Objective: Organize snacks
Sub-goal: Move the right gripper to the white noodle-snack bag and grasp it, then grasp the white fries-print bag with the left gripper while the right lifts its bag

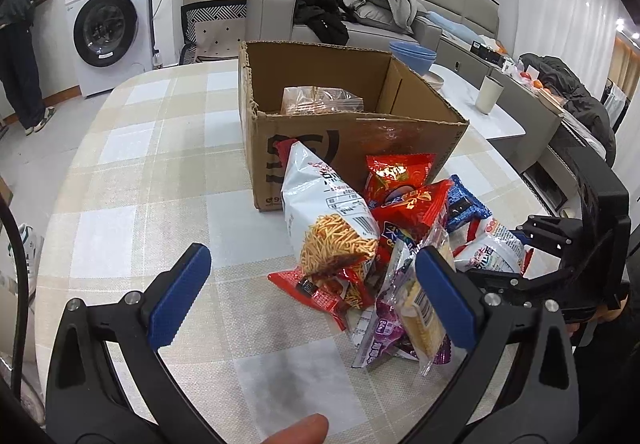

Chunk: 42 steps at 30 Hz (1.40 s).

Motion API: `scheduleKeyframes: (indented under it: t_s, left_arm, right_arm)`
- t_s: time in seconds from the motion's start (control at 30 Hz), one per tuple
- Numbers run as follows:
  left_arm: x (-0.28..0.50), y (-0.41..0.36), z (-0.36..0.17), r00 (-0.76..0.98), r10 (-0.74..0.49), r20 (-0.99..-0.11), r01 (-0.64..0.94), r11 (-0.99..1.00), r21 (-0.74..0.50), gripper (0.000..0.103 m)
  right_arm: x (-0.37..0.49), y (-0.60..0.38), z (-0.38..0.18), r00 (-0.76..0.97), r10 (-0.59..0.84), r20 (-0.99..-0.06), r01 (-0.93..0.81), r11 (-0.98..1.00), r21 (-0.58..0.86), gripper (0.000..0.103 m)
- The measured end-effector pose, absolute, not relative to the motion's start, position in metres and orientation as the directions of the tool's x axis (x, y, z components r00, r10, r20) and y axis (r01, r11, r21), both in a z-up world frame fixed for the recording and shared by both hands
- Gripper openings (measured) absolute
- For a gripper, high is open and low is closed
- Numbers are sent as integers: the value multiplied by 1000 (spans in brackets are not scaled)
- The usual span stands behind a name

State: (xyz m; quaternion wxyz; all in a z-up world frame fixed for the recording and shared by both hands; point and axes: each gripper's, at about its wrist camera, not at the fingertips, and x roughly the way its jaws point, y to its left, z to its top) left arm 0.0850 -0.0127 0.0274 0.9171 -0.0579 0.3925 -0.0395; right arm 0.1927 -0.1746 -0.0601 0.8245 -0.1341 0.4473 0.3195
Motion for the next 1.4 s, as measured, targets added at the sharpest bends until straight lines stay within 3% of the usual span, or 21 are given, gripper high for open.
scheduleKeyframes:
  t_s: [0.4, 0.83, 1.1, 1.17, 1.23, 1.27, 1.33, 1.4]
  left_arm:
    - [84, -11, 27, 695, -111, -710, 16, 990, -140, 102]
    - [103, 2, 12, 685, -146, -713, -49, 968, -245, 102]
    - [124, -3, 6, 669, -146, -729, -60, 967, -248, 101]
    - [130, -4, 3, 660, -143, -737, -68, 966, -248, 93]
    - [136, -3, -1, 640, -165, -750, -64, 962, -266, 75]
    - [139, -2, -2, 632, -181, -754, -60, 958, -280, 72]
    - [143, -2, -4, 627, -218, -748, -41, 950, -311, 57]
    - [147, -5, -5, 623, -217, -751, -37, 951, -306, 51]
  right_arm:
    - [184, -181, -41, 438, 443, -782, -642, 763, 72, 53]
    - [177, -192, -15, 515, 460, -724, -612, 788, 65, 53]
    - [176, -195, -9, 534, 468, -704, -599, 797, 76, 53]
    - [176, -196, -9, 536, 470, -701, -597, 798, 79, 53]
    - [177, -197, -9, 537, 474, -698, -595, 799, 85, 53]
    - [177, -197, -9, 538, 474, -697, -592, 801, 88, 53]
    - [179, -199, -10, 540, 476, -694, -586, 805, 96, 53]
    - [181, -200, -12, 541, 478, -692, -581, 807, 104, 53]
